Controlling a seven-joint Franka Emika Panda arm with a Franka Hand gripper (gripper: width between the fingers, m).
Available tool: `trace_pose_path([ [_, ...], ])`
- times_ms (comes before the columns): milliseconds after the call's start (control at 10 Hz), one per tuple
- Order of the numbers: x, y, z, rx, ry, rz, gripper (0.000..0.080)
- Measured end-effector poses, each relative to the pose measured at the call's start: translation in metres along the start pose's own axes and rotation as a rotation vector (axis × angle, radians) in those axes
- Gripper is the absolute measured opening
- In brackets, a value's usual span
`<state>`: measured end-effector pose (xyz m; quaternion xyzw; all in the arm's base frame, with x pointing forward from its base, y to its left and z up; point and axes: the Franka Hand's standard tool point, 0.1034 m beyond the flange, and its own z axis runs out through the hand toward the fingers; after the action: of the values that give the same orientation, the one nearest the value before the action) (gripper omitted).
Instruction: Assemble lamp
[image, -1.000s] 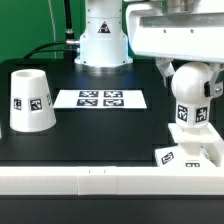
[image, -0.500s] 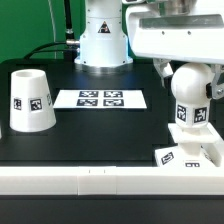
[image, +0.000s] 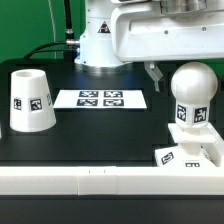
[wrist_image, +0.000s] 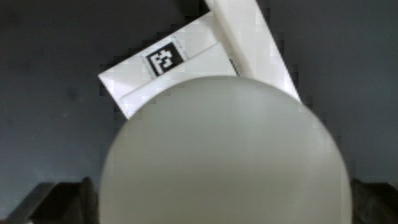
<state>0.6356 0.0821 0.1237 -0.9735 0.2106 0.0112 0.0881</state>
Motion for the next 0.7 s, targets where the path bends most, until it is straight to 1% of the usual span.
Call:
trace_pose_path([
  [200,-0.0001,-0.0001,0.0002,0.0,0.0,-0.15,0.0699],
  [300,-0.0005,-0.0035,0.0008,-0.002,0.012,-0.248,0.0699],
  [400,-0.0011,-0.0051,0.001,-0.015,0.017,-0.382,0.0699],
  [500,-0.0009,-0.0054,0.0013,-0.02,0.021,-0.508,0.0699],
  [700,-0.0025,-0.0085,0.0008,-0.04,0.037,-0.687,0.0699],
])
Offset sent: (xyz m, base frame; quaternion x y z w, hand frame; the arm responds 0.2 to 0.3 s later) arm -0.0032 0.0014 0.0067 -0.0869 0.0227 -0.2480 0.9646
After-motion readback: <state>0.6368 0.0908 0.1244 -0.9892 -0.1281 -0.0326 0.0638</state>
